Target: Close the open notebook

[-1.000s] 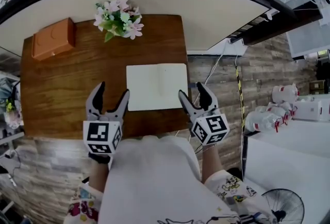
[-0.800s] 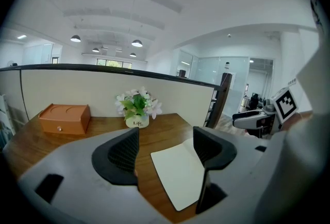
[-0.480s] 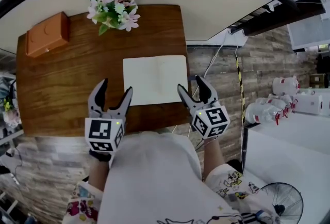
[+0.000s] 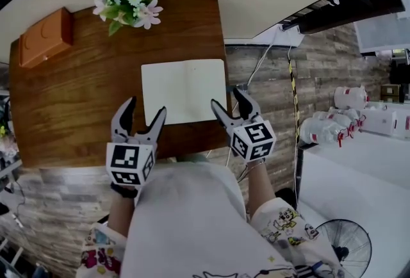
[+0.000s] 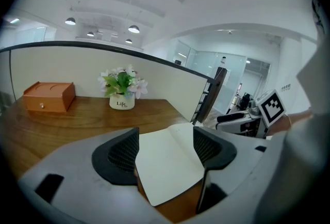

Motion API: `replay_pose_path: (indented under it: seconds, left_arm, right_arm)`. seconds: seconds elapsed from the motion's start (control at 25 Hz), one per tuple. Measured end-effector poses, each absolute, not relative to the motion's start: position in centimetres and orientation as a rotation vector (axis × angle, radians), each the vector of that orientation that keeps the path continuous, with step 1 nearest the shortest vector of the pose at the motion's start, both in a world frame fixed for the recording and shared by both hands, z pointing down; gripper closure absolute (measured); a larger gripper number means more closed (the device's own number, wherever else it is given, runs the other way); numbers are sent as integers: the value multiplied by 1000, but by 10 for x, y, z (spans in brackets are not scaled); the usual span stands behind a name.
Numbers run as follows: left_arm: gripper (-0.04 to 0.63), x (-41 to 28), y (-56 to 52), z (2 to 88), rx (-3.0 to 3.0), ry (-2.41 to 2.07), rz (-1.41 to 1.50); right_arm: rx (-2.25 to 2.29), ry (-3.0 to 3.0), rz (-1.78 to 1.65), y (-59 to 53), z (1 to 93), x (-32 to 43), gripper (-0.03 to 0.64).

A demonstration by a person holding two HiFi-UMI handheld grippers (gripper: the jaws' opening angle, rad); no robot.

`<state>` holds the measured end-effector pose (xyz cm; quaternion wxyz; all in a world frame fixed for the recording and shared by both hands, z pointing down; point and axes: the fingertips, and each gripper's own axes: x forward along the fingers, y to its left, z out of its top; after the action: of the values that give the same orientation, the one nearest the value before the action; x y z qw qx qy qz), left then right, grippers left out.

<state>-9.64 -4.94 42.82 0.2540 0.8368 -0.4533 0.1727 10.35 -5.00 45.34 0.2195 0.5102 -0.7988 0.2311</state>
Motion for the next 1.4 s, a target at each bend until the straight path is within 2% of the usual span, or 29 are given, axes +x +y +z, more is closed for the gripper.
replay_pose_path:
  seconds: [0.84,1.4]
  left_arm:
    - [291,-48,-6,485,2143,-1019,474]
    - [291,-29,15,496,2039,-917,349]
  right_arm:
    - [1268,-2060,775,-43,535,117,345]
    - [1185,-1963,840,-39,564,124,345]
